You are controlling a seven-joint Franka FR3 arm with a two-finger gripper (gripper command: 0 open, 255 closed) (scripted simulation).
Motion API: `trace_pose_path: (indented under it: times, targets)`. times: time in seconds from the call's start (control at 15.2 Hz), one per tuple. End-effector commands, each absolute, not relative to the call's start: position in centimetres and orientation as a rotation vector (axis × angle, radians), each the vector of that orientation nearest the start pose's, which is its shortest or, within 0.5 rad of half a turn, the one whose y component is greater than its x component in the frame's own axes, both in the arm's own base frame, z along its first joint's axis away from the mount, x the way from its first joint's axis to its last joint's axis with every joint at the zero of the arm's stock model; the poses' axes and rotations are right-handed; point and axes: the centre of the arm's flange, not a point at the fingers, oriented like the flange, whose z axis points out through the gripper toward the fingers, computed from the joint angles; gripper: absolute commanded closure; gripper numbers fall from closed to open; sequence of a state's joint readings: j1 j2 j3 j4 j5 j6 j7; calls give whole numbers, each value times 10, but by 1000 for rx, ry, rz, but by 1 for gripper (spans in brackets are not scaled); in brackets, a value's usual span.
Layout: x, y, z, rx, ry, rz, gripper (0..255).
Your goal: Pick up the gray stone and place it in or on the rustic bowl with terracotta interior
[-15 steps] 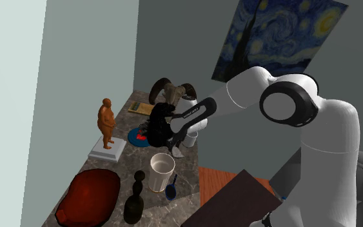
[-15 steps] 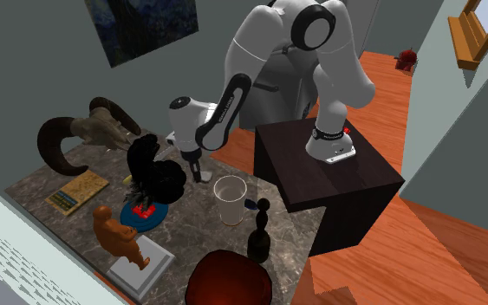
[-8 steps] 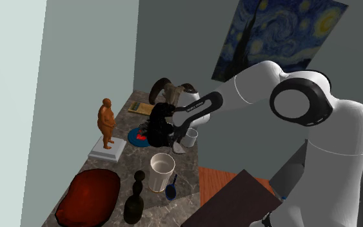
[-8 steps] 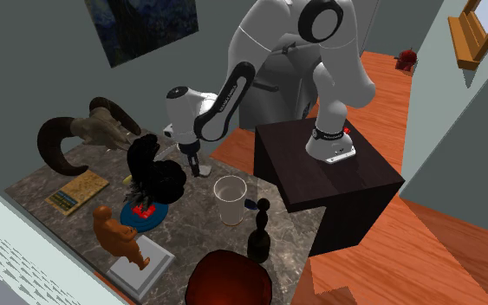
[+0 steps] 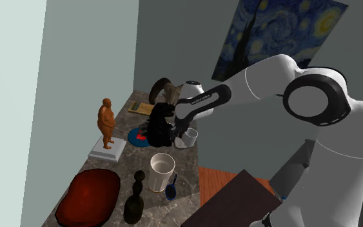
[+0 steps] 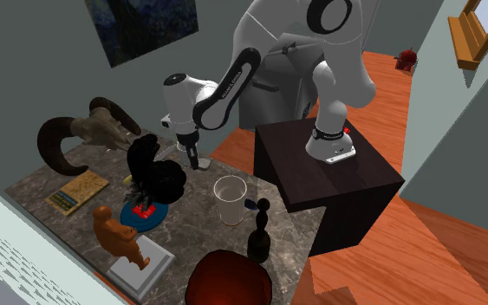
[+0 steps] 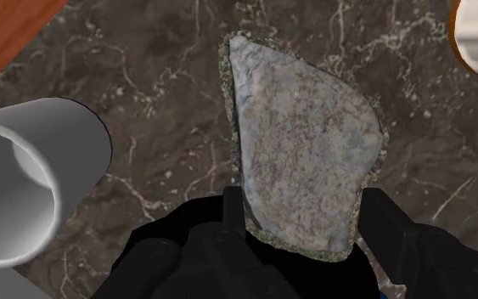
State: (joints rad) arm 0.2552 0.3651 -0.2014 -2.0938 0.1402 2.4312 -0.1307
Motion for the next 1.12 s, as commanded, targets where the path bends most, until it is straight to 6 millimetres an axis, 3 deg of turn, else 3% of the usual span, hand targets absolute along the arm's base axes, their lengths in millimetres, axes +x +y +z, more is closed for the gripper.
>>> trace_pose_path:
  times: [0.0, 0.4, 1.06]
  targets:
    - [582, 33, 258, -3119, -140, 26, 255]
    - [582, 33, 287, -3119, -140, 26, 255]
    - [573, 164, 292, -3119, -140, 26, 255]
